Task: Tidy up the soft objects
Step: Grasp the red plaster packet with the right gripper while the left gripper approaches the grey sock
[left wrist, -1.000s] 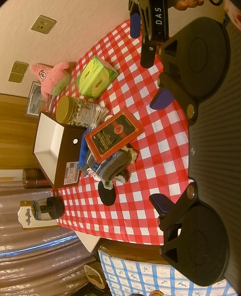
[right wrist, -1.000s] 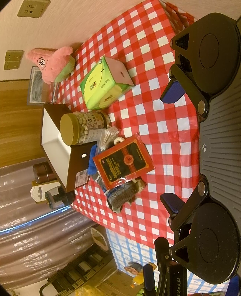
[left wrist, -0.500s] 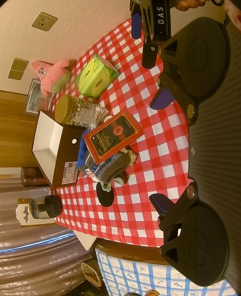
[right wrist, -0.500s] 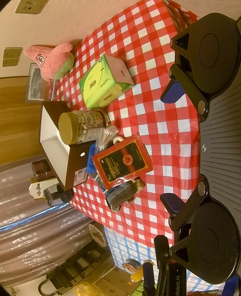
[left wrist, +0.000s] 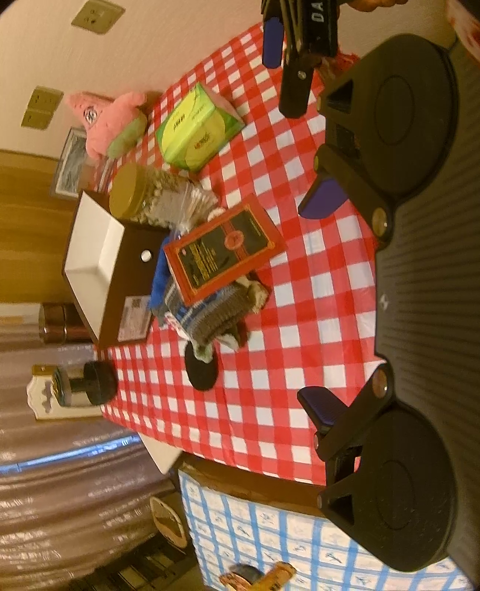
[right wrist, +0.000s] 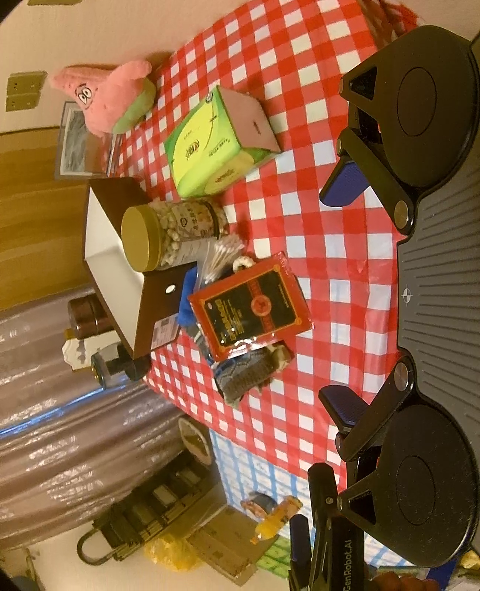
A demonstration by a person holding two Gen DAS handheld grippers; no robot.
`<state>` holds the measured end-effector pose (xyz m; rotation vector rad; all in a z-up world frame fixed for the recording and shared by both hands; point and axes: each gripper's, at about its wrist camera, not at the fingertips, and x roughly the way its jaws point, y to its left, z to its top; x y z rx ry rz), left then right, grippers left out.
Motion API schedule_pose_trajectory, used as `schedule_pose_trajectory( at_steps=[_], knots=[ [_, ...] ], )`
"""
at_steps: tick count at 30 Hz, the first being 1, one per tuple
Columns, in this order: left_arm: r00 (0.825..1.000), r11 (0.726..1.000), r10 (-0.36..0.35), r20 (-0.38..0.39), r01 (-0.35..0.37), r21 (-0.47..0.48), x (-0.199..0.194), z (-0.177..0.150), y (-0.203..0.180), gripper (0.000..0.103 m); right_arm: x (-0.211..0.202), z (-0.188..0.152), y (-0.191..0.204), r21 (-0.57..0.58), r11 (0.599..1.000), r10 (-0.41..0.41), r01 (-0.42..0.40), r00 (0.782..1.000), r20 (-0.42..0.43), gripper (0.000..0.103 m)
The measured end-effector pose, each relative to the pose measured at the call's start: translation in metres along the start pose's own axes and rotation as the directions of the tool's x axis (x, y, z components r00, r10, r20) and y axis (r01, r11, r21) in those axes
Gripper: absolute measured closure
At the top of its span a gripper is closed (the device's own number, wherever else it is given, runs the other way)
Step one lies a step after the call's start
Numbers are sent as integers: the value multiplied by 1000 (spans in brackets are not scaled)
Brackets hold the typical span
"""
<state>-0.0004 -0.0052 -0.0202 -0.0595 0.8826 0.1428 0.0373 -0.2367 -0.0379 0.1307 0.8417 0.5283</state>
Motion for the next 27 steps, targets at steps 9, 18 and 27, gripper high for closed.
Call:
schedule_pose_trajectory(
  at_steps=[9, 18, 27],
  knots=[
    [998, 998, 54, -33, -55, -38, 10, -13, 7, 9, 23, -2, -9, -42, 997, 64, -64, 998, 5, 1],
    [998, 999, 38, -57, -38, -1, 44, 2, 20, 14, 55, 1, -3, -72, 997, 24, -23, 1000, 11, 1],
    [996, 994, -29, -78, 37, 105, 95, 33, 34, 17, 102, 9, 12, -101, 992, -78, 79, 997, 13, 10]
  ],
)
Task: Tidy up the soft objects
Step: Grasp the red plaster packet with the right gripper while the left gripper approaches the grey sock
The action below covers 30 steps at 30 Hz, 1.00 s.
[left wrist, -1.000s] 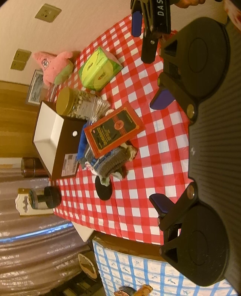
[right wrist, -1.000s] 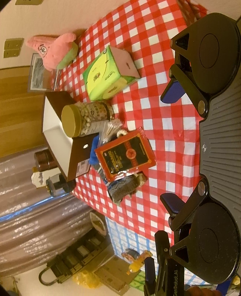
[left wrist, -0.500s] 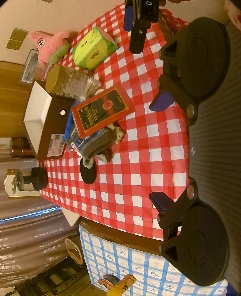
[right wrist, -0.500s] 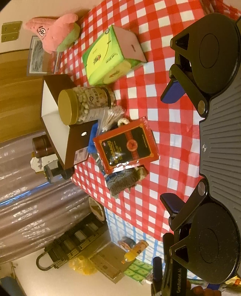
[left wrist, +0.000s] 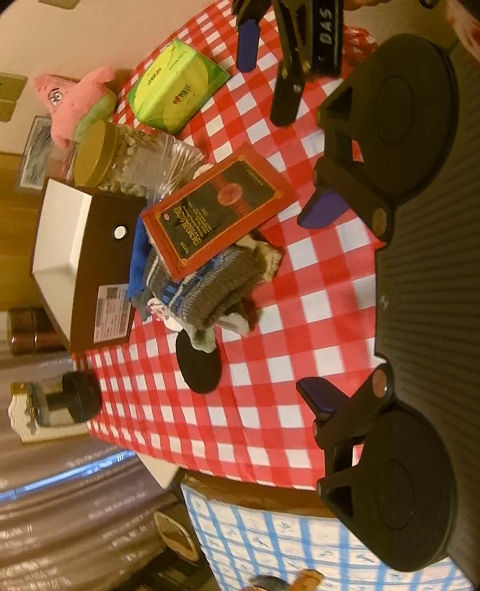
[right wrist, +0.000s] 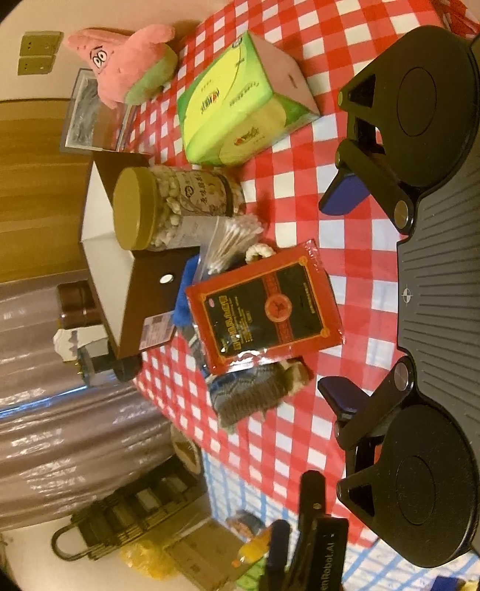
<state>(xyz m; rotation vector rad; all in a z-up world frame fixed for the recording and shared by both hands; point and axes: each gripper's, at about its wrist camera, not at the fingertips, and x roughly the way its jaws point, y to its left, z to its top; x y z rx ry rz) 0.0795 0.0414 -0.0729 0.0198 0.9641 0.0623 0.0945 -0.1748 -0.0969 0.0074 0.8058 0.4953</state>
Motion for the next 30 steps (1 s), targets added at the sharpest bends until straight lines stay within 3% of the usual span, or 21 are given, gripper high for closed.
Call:
schedule_pose_trajectory(
  at_steps=[18, 27, 30],
  knots=[
    [994, 992, -82, -67, 88, 89, 72, 21, 46, 20, 106, 2, 70, -261, 949, -187, 175, 982, -22, 24],
    [988, 984, -131, -84, 140, 108, 83, 30, 54, 30, 127, 2, 71, -284, 924, -274, 257, 961, -23, 41],
    [986, 981, -145, -82, 154, 114, 84, 33, 55, 30, 123, 3, 71, -295, 916, -289, 272, 957, -12, 55]
  ],
)
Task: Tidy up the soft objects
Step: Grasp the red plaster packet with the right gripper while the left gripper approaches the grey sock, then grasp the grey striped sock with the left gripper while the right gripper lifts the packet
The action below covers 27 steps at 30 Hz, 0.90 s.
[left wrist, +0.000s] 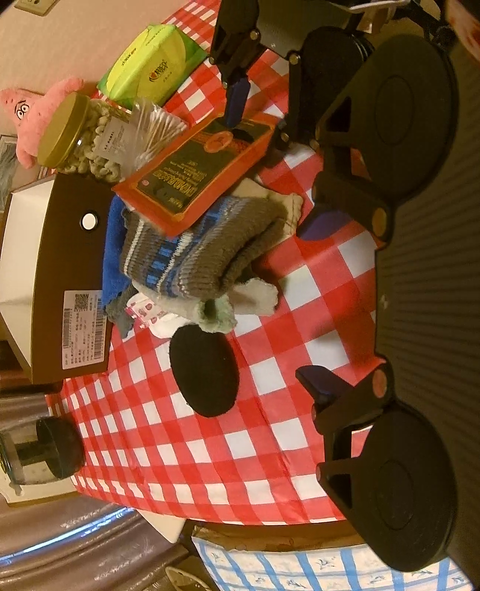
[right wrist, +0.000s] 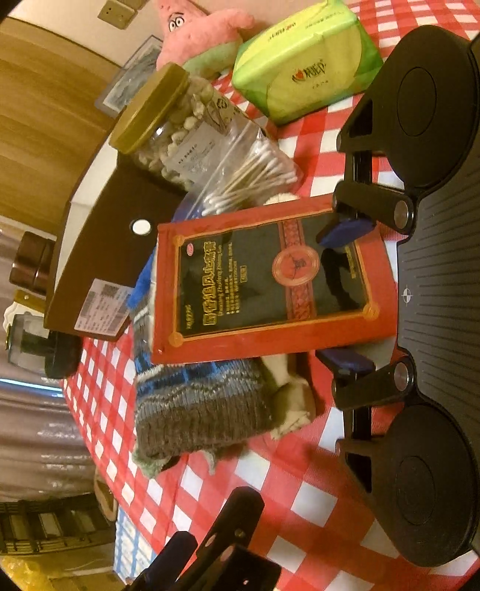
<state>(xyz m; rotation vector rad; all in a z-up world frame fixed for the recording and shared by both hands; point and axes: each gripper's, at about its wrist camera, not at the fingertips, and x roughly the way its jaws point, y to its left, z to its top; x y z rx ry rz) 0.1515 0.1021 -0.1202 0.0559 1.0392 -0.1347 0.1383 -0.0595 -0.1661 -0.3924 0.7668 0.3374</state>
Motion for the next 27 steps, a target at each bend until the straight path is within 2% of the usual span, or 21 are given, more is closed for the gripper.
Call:
schedule_pose_trajectory(
  at_steps=[2, 5, 12, 15, 18, 19, 20, 24, 27],
  knots=[
    [1000, 1000, -8, 6, 8, 9, -1, 2, -1, 31, -7, 1, -3, -2, 1000, -12, 12, 1000, 9, 65],
    [1000, 999, -22, 22, 22, 25, -5, 7, -1, 31, -21, 5, -11, 11, 999, -41, 41, 998, 47, 69],
    [995, 997, -59, 76, 55, 60, -22, 20, -5, 32, -48, 16, -28, 10, 989, -148, 148, 980, 132, 73],
    [992, 995, -74, 104, 67, 70, -28, 27, -7, 32, -45, 19, -36, 11, 984, -176, 176, 976, 130, 73],
    [988, 994, -86, 130, 76, 80, -31, 33, -10, 32, -34, 18, -44, 16, 985, -173, 173, 979, 104, 78],
    [986, 993, -90, 137, 79, 85, -31, 36, -11, 32, -31, 17, -45, 16, 987, -164, 163, 982, 96, 88],
    [986, 993, -90, 142, 78, 88, -30, 38, -12, 32, -27, 16, -47, 20, 988, -157, 156, 984, 88, 92],
    [985, 992, -91, 147, 77, 96, -23, 45, -14, 34, -28, 15, -52, 31, 991, -134, 132, 985, 107, 95],
    [986, 992, -95, 134, 82, 98, -14, 50, -13, 37, -36, 16, -57, 55, 994, -106, 99, 986, 130, 101]
  ],
)
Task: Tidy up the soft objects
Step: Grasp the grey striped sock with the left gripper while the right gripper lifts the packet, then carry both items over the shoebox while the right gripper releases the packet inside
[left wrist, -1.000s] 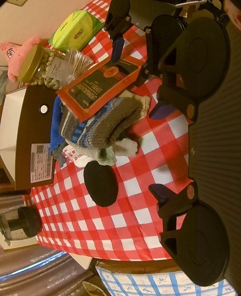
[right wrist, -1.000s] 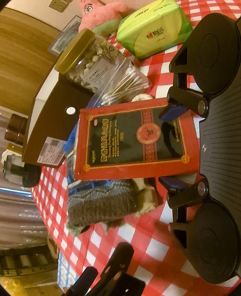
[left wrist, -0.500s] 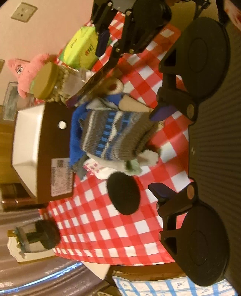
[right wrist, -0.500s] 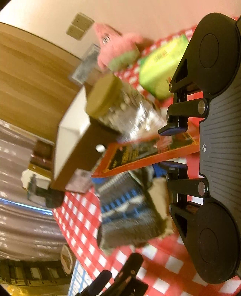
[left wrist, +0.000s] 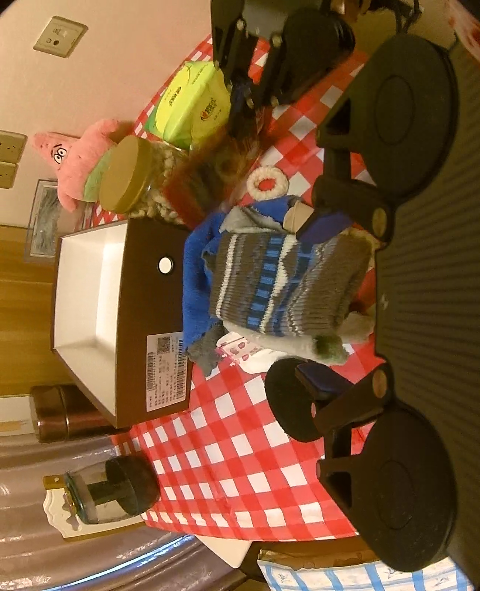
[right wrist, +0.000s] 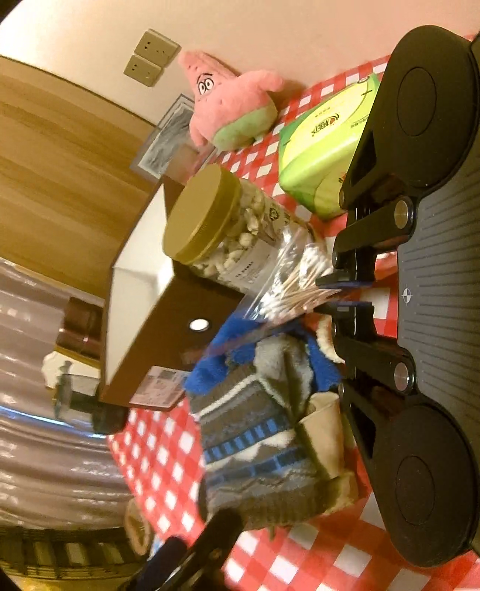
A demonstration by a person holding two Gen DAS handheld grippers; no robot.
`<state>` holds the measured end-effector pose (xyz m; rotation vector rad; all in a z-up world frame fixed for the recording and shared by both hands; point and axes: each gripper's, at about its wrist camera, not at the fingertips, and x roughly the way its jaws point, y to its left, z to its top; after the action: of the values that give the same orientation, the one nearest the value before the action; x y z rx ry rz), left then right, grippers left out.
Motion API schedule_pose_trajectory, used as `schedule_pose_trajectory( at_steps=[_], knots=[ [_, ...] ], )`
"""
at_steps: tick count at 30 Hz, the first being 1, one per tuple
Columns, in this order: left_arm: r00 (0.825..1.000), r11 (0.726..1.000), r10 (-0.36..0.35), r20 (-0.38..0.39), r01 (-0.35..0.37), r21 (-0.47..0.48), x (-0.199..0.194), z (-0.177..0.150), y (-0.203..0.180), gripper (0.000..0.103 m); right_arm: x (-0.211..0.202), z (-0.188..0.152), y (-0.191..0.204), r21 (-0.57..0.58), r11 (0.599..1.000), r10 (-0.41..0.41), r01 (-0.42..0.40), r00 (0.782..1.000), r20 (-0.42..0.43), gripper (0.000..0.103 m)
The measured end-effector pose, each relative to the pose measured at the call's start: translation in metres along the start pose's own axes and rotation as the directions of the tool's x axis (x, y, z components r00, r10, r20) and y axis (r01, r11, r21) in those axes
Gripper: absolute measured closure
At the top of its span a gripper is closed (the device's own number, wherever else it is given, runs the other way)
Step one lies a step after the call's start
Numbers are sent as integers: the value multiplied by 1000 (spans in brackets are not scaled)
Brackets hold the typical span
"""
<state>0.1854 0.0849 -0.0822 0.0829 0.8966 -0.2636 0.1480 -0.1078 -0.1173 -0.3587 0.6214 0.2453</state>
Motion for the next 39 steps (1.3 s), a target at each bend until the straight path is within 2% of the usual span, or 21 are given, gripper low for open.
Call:
schedule_pose_trajectory(
  at_steps=[5, 7, 12, 14, 15, 16, 17, 19, 21, 26, 31, 35, 39],
  knots=[
    [1000, 1000, -4, -21, 5, 12, 18, 5, 2, 42, -17, 10, -16, 93, 994, 55, -57, 998, 20, 103],
    [999, 1000, -11, -31, 12, 16, 26, 7, 3, 48, -24, 14, -22, 124, 990, 71, -74, 997, 25, 103],
    [998, 999, -25, -66, 26, 24, 45, 8, 4, 49, -38, 19, -34, 202, 974, 98, -100, 995, 16, 103],
    [996, 999, -30, -79, 32, 27, 51, 8, 4, 56, -40, 19, -41, 246, 964, 102, -99, 995, 1, 103],
    [996, 999, -32, -83, 34, 30, 54, 7, 5, 64, -41, 18, -43, 264, 959, 105, -100, 994, -5, 103],
    [996, 999, -33, -84, 36, 34, 56, 7, 5, 68, -42, 16, -46, 282, 954, 106, -98, 994, -12, 103],
    [996, 999, -34, -84, 38, 39, 56, 6, 5, 69, -42, 14, -48, 299, 950, 105, -94, 994, -21, 103],
    [997, 998, -35, -74, 39, 53, 56, 6, 4, 82, -43, 12, -52, 323, 942, 103, -85, 994, -38, 103],
    [997, 997, -46, -64, 49, 52, 53, 7, 7, 89, -44, 9, -57, 355, 931, 107, -81, 993, -56, 103],
    [993, 993, -115, -7, 115, 8, 31, 13, 13, 91, -50, 8, -67, 414, 906, 126, -83, 989, -79, 103],
    [986, 988, -153, 63, 152, 11, 0, 23, 12, 92, -65, 13, -80, 438, 893, 142, -98, 988, -68, 103],
    [981, 988, -155, 118, 155, 14, -23, 34, 10, 92, -75, 23, -93, 438, 892, 152, -112, 987, -57, 103],
    [976, 991, -128, 174, 131, -5, -41, 47, 8, 92, -85, 33, -117, 441, 888, 164, -132, 986, -33, 103]
  ],
)
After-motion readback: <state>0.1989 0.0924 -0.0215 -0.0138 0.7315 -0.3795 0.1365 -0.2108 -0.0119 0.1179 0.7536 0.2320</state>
